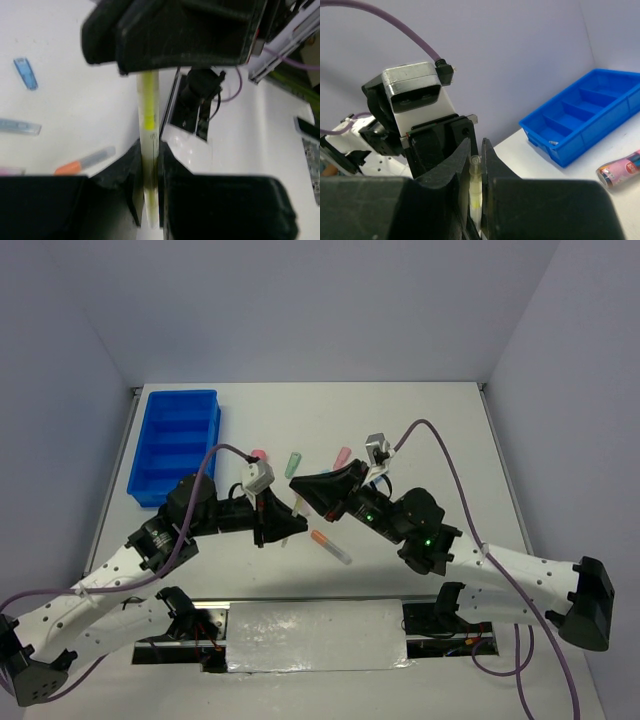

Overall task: Sort the stationery into containers
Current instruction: Close the pen cap on the pen.

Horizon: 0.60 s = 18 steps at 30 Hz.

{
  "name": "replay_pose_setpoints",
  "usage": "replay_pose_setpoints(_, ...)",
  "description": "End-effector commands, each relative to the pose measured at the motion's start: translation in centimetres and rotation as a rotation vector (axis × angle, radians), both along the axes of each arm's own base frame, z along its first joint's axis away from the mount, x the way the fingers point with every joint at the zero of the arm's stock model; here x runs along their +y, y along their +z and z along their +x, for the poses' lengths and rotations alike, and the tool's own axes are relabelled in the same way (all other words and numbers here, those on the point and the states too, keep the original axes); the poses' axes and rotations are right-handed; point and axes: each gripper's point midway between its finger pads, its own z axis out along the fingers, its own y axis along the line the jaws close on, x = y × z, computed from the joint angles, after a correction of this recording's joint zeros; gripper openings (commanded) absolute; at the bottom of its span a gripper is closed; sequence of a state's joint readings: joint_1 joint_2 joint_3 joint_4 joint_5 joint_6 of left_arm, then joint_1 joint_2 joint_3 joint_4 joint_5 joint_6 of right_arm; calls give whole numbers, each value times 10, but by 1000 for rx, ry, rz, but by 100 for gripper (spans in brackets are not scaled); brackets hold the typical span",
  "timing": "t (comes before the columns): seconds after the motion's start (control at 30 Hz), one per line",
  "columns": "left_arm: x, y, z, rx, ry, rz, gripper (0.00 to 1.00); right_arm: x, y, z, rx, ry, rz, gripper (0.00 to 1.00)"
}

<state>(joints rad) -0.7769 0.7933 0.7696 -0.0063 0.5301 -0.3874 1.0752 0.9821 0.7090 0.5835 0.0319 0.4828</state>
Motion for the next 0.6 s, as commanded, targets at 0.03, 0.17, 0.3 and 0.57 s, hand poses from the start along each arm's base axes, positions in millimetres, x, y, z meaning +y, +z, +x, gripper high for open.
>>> replay_pose_setpoints(0.03,3,115,0,-329,7,-242,0,25,-126,-14,183,111,-317,0)
replay_pose_setpoints(0.17,5,126,-1,-367,11,-239,0,34,-159,-17,237,149,-367,0)
replay_pose_setpoints(0.3,7,134,2,-396,27,-229,0,37,-182,-18,287,161,-386,0)
replay_pose_setpoints(0.57,15,66,65,-162,357,-132,0,31,-99,3,195,53,-333,28)
